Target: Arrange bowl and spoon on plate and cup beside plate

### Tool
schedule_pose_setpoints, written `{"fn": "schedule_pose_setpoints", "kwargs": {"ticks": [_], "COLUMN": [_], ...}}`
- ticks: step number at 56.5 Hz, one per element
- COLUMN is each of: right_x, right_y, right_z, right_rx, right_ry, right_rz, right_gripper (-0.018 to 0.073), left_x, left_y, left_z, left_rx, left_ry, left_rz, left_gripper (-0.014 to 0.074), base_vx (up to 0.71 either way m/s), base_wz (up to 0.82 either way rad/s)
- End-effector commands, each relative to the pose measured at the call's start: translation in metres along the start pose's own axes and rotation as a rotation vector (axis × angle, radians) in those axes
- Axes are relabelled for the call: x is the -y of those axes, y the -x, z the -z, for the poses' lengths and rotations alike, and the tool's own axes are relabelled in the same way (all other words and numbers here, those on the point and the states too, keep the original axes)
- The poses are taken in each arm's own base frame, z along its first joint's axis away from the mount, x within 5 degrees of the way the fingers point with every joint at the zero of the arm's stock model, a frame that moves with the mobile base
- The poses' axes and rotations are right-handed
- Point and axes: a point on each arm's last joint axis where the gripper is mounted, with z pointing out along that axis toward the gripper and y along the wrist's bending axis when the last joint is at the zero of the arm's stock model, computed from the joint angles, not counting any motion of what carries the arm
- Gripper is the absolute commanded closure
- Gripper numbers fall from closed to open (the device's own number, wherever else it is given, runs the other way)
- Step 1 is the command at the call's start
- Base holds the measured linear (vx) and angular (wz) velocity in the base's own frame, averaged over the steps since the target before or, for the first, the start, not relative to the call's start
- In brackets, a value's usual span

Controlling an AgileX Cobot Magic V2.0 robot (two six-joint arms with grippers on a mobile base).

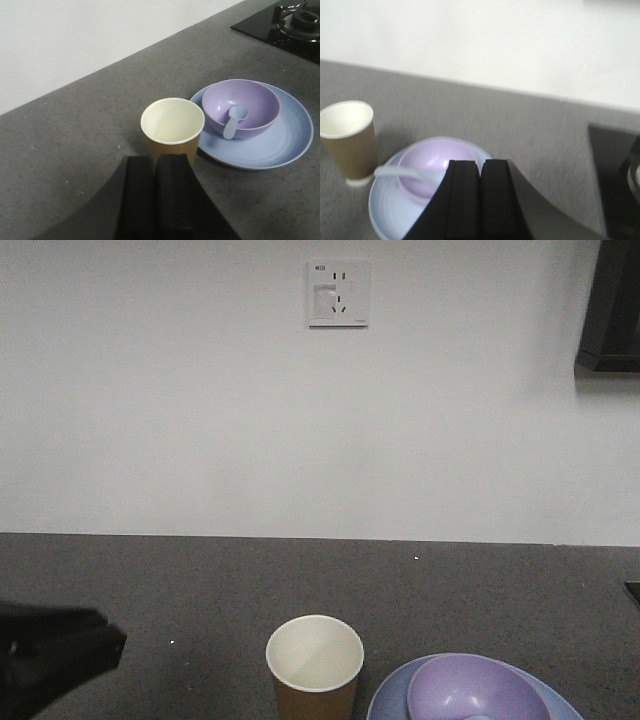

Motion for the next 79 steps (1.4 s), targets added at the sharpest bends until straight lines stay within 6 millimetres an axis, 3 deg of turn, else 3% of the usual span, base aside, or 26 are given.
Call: {"fn": "schedule_pose_setpoints", "kwargs": {"ticks": [1,6,14,42,52,59,67,79], "right_x": [0.001,0.0,-0.001,-0.001,-0.001,-0.001,-0.001,-0.001], "right_y": [0.01,0.0,-0.009,-0.011,-0.011,-0.011,-0.011,-0.011], "right_z": [0.013,0.013,0.01,0.009,0.009,0.009,0.009,0.009], "right_rx": [0.177,0.188,0.153,0.129,0.129,0.129,0.129,0.129], "right_ry": [-0.029,-0.033,-0.027,-0.022,-0.022,-0.022,-0.022,-0.022], "right_rz": [0.059,0.058,0.055,0.053,0.053,0.053,0.053,0.053], "right_gripper": [0.0568,0.0568,0.0568,0.0568,0.0568,0.0568,0.0568,0.0568], "left_x": [0.001,0.0,0.0,0.0,-0.003,-0.016,-0.033,-0.038], "left_y": [-0.006,-0.02,-0.023,-0.023,-0.021,-0.03,-0.068,-0.165], "left_z": [0.015,0.021,0.025,0.025,0.024,0.025,0.029,0.032], "left_rx": [0.188,0.236,0.251,0.251,0.318,0.424,0.54,0.529], "left_ry": [-0.047,-0.064,-0.067,-0.066,-0.027,0.065,0.218,0.416], "left_rz": [0.06,0.055,0.056,0.054,-0.056,-0.093,0.016,0.099], "left_gripper": [0.0603,0.0603,0.0603,0.0603,0.0603,0.0603,0.0603,0.0603], "base_vx": [0.0,0.0,0.0,0.0,0.0,0.0,-0.01,0.0], "base_wz": [0.0,0.0,0.0,0.0,0.0,0.02,0.03,0.01]}}
